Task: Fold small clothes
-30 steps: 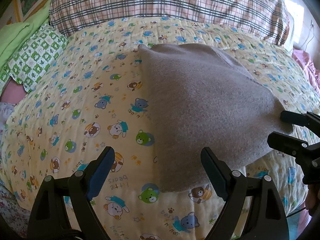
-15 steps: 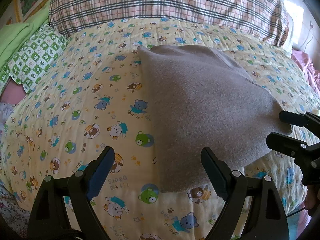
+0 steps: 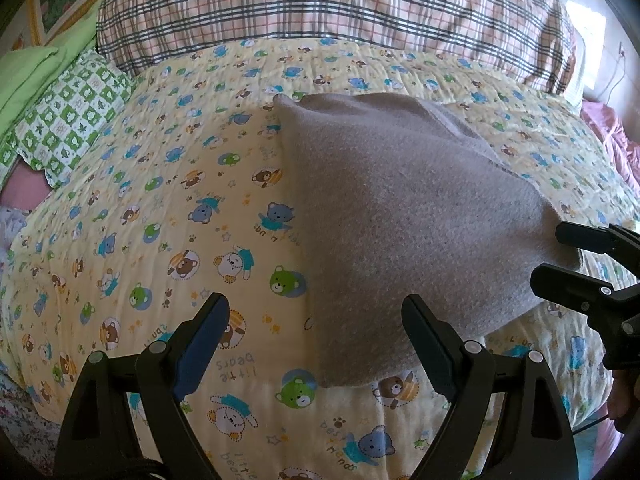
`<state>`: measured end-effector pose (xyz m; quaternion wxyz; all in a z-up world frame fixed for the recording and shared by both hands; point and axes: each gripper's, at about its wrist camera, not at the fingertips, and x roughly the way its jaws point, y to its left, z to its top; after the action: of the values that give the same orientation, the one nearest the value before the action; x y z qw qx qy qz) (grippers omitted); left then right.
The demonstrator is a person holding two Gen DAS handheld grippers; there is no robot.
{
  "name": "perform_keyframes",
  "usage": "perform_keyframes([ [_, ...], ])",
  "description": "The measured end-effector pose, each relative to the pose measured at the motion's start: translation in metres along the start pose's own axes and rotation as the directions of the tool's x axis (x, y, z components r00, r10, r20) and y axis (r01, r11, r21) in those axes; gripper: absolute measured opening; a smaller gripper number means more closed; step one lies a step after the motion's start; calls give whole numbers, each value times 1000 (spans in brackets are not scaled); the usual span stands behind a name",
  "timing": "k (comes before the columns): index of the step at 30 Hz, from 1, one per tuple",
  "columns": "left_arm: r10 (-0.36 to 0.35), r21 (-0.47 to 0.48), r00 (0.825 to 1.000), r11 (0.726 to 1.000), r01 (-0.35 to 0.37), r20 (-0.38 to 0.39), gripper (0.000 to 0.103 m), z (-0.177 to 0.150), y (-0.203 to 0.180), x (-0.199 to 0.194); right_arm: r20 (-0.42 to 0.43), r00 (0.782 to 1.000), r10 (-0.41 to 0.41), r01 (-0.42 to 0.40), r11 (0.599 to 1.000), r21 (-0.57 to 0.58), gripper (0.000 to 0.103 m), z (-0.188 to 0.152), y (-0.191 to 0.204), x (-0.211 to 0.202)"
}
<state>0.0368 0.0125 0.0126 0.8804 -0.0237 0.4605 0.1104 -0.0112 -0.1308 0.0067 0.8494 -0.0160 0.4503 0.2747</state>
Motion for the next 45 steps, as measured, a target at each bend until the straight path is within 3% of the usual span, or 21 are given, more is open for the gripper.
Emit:
perform_keyframes([
  [45, -13, 6, 1000, 1000, 13, 11, 89, 3, -3, -2, 11, 1000, 0, 0, 1000, 5, 90, 4, -2, -5],
])
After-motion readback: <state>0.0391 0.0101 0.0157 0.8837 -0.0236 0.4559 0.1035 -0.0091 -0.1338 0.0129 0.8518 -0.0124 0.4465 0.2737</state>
